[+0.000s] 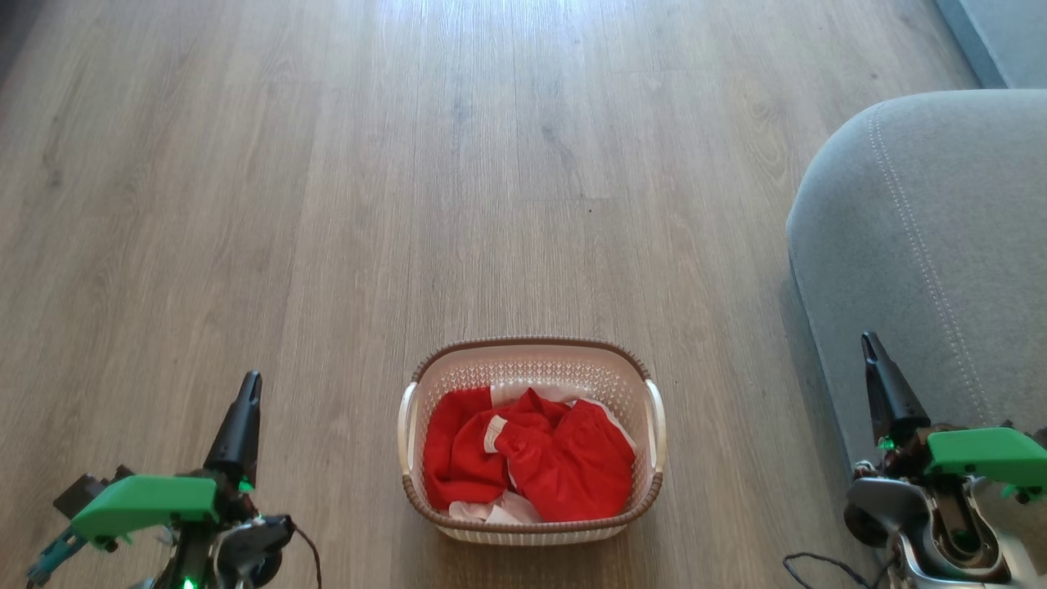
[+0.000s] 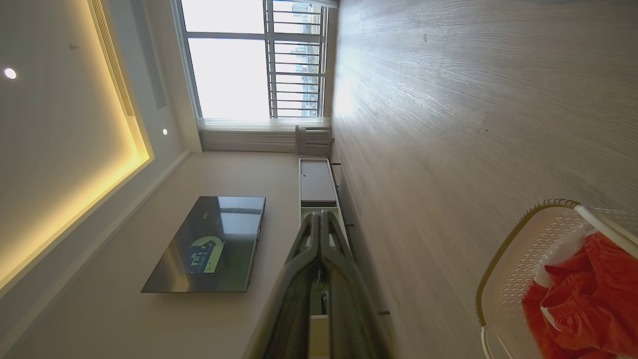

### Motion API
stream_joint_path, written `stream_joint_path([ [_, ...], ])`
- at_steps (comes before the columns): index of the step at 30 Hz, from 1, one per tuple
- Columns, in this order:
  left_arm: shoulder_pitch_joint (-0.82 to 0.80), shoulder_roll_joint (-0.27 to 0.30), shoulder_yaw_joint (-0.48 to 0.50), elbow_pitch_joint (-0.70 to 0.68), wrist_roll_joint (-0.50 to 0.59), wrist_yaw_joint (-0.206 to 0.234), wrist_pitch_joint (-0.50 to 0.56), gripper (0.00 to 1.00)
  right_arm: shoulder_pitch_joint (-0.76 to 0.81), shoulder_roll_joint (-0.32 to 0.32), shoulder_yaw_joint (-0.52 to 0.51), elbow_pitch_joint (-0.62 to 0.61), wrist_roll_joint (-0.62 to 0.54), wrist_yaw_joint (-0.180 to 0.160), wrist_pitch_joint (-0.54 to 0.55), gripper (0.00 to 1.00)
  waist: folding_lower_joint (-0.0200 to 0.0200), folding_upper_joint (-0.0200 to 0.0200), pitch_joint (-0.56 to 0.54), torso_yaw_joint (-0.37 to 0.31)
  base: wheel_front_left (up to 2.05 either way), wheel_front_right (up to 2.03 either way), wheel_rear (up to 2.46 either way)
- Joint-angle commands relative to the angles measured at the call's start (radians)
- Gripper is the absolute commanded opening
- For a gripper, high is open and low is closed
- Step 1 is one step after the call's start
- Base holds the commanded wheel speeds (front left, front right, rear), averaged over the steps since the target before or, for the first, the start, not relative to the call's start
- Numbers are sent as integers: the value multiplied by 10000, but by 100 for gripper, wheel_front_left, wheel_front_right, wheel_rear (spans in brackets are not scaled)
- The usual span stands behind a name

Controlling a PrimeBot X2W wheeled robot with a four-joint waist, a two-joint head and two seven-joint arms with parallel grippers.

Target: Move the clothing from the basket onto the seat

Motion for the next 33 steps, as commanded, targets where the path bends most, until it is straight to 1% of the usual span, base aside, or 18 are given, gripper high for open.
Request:
stream_joint_path([
  [1,-475,146,331,-337,-64,-94,73,0,-178,-35,175,-395,62,6,52,0,0,0,0,0,0,0,0],
  [9,-475,146,331,-337,-64,-94,73,0,-178,-35,175,-395,62,6,52,0,0,0,0,0,0,0,0],
  [10,-1,0,1,0,-2,0,0,100,-1,0,0,-1,0,0,0,100,0,0,0,0,0,0,0],
  [14,257,-39,-55,503,13,21,-20,100,149,60,48,569,-5,4,-7,100,0,0,6,0,0,0,0],
  [24,-23,31,-67,562,154,12,-221,100,-171,-3,228,595,-172,4,-145,100,0,0,31,-6,0,0,0],
  [33,-312,218,-268,660,545,4,-546,100,-545,-219,683,726,-587,4,-524,100,0,0,66,-4,0,0,0],
])
